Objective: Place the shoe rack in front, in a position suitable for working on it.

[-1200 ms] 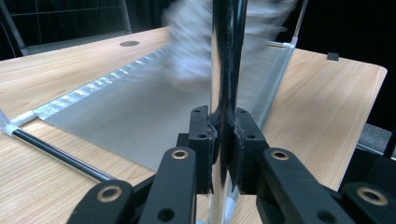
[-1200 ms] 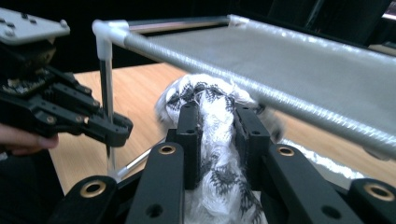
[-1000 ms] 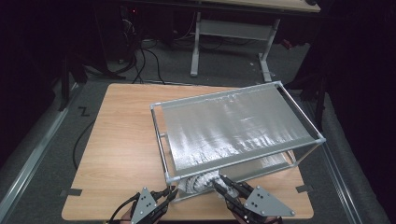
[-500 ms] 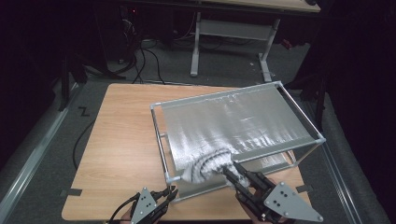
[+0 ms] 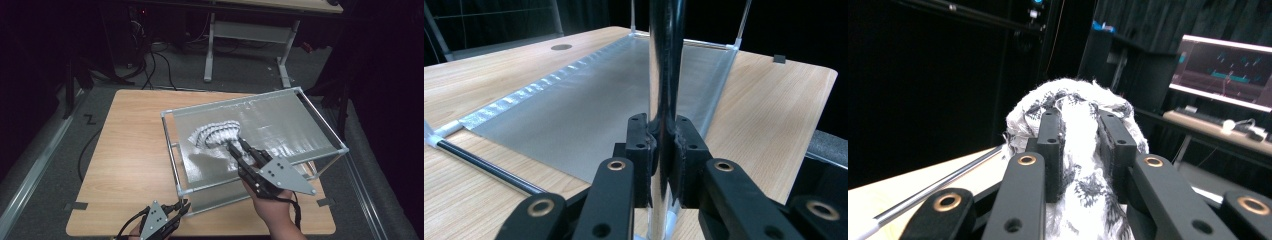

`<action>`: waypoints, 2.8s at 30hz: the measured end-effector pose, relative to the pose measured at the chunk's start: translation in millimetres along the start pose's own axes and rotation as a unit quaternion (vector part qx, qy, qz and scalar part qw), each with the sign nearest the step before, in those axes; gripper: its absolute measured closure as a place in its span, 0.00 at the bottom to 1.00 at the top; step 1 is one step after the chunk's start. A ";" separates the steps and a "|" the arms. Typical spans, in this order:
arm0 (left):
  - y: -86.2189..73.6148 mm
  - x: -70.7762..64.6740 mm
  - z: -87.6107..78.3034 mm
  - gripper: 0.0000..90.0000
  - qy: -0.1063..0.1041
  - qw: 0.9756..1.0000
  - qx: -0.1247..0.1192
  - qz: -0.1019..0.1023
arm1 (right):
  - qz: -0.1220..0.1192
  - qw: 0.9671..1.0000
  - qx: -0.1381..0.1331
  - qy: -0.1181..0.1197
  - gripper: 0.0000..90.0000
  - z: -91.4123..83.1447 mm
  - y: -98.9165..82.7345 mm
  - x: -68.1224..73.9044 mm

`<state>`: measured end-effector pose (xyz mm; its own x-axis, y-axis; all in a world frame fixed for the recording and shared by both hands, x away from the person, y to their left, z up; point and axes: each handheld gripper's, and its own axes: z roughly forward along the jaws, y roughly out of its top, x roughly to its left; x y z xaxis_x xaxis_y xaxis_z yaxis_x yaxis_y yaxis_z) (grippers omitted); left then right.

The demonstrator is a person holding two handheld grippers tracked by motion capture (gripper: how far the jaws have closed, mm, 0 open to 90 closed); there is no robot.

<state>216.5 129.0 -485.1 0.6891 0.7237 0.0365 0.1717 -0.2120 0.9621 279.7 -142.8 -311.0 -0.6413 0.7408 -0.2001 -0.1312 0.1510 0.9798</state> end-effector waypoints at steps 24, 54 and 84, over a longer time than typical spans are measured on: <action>-0.3 0.7 0.5 0.89 -0.003 1.000 0.002 0.003 | 0.054 0.990 0.084 0.099 0.46 5.3 -43.5 52.3; -1.5 -0.4 1.7 0.89 -0.002 1.000 0.006 0.001 | 0.026 0.998 0.048 0.012 0.73 13.5 -62.4 79.5; -2.1 3.0 0.7 0.89 -0.015 1.000 0.008 -0.010 | 0.044 0.991 0.069 -0.107 0.75 -25.7 -80.2 -15.3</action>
<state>218.7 131.2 -487.1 0.7066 0.7075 0.0087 0.1973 -0.2089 0.9578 280.6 -183.1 -386.6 -0.4689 0.8746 -0.1238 0.0325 0.1572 0.9870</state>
